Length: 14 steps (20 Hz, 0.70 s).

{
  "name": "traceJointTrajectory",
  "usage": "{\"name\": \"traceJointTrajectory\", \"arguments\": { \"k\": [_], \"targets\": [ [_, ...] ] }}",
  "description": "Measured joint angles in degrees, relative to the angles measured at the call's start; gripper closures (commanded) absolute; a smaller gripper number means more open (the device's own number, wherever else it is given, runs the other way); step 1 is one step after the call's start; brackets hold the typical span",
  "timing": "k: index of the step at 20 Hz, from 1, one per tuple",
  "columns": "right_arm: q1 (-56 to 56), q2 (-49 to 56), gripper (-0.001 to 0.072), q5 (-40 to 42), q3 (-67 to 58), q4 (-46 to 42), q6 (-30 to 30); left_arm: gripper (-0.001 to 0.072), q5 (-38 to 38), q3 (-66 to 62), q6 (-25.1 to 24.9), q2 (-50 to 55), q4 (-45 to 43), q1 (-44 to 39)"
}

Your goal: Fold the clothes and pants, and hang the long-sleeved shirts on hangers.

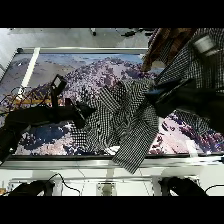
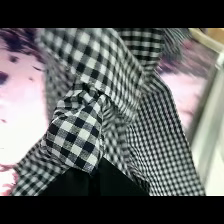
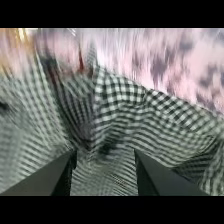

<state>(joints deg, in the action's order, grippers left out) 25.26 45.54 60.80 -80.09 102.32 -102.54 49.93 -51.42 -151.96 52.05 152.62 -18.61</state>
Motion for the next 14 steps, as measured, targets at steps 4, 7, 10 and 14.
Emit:
{"name": "traceJointTrajectory", "arguments": {
  "k": [4, 7, 10, 14],
  "targets": [
    [2.4, -1.1, 0.027, -5.0, 2.8, 8.0, 11.1, 0.0682, -2.4, 0.0, 0.8, 0.1, 3.5, -0.5],
    [7.4, 0.2, 0.027, -15.3, 10.4, 12.0, 18.3, 0.0681, -2.9, 0.0, 1.0, 0.1, 4.7, -2.4],
    [12.6, 3.4, 0.0269, -29.4, 17.7, 13.9, 25.7, 0.0681, -3.5, 0.0, 1.1, 0.1, 5.2, -5.4],
    [16.0, 9.0, 0.027, -43.8, 21.6, 14.7, 32.9, 0.0681, -3.9, 0.1, 1.5, 0.1, 4.9, -8.3]
  ]
}}
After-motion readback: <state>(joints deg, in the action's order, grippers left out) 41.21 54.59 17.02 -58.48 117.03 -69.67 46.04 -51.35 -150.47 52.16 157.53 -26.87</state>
